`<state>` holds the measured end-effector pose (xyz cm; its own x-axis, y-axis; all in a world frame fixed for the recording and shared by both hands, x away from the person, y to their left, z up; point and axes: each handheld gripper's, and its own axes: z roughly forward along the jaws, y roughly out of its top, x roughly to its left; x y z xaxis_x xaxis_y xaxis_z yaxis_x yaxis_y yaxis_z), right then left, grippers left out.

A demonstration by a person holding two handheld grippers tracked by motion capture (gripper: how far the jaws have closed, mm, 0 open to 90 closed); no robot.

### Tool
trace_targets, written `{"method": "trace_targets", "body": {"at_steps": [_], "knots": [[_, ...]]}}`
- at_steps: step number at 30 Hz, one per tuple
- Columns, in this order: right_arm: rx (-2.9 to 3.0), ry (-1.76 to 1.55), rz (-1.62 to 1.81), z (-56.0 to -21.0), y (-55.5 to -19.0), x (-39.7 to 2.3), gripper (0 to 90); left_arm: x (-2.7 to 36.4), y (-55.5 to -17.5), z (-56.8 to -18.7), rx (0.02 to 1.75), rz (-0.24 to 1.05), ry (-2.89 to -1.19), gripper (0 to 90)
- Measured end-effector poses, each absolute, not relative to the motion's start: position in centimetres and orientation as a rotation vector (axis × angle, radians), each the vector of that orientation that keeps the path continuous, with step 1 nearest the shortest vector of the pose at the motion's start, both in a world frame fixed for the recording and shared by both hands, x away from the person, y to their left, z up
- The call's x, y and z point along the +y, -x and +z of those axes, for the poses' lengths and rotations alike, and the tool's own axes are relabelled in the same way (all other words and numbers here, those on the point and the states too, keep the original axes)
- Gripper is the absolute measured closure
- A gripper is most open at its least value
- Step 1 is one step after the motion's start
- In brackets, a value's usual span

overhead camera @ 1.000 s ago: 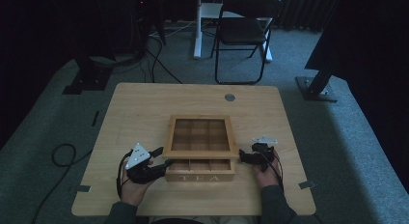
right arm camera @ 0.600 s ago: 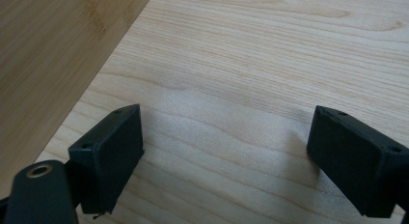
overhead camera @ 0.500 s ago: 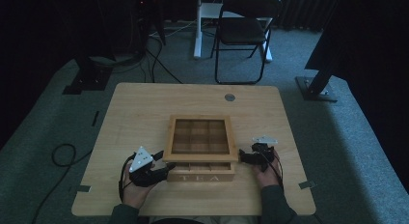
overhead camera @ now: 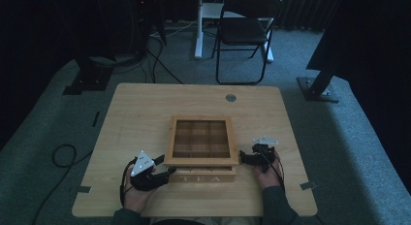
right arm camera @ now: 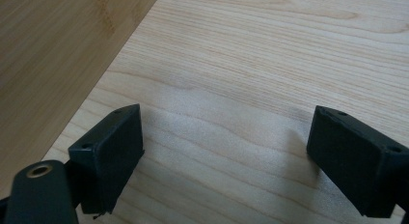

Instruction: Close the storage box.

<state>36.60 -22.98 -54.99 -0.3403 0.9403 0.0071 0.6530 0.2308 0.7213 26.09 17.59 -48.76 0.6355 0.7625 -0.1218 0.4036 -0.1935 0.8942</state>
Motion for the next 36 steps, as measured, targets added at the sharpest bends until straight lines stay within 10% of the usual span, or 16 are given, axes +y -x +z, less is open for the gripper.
{"method": "trace_targets", "body": {"at_steps": [36], "knots": [[2.091, -1.451, 0.898, -55.0, -36.6, -22.9, 12.3, 17.6, -24.3, -50.8, 1.016, 0.415, -1.853, 42.7]]}}
